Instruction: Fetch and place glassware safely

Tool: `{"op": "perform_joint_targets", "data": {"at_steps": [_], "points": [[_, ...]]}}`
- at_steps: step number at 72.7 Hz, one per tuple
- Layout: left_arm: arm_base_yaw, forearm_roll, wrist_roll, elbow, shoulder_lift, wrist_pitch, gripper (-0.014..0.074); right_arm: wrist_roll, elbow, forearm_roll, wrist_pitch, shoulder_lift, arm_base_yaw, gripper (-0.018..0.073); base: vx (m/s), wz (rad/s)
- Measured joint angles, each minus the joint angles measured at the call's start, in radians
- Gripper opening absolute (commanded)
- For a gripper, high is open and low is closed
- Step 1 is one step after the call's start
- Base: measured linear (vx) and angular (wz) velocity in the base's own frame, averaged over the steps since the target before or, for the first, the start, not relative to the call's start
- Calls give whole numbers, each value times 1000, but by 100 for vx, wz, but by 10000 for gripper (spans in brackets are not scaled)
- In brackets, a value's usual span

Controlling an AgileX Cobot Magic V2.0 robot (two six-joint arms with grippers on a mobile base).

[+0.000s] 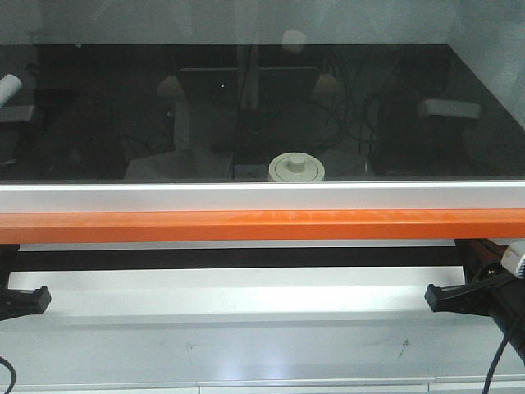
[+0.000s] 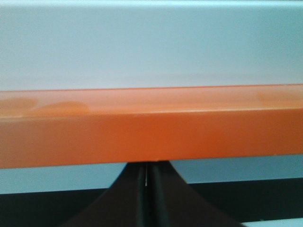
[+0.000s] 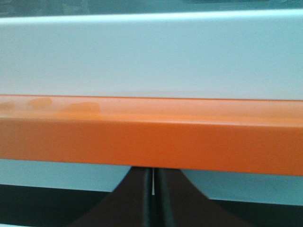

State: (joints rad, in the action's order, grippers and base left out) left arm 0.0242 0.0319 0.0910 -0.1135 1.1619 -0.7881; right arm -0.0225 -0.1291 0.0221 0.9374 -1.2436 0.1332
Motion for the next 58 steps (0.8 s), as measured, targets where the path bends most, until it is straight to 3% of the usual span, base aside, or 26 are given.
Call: {"op": "perform_joint_targets", "data": {"at_steps": [18, 58], "points": [[0, 0, 0, 3, 0, -16, -7, 0, 12, 0, -71, 78, 0, 0, 0, 0], [0, 1, -3, 5, 0, -25, -7, 31, -3, 37, -85, 63, 0, 0, 0, 0]]}}
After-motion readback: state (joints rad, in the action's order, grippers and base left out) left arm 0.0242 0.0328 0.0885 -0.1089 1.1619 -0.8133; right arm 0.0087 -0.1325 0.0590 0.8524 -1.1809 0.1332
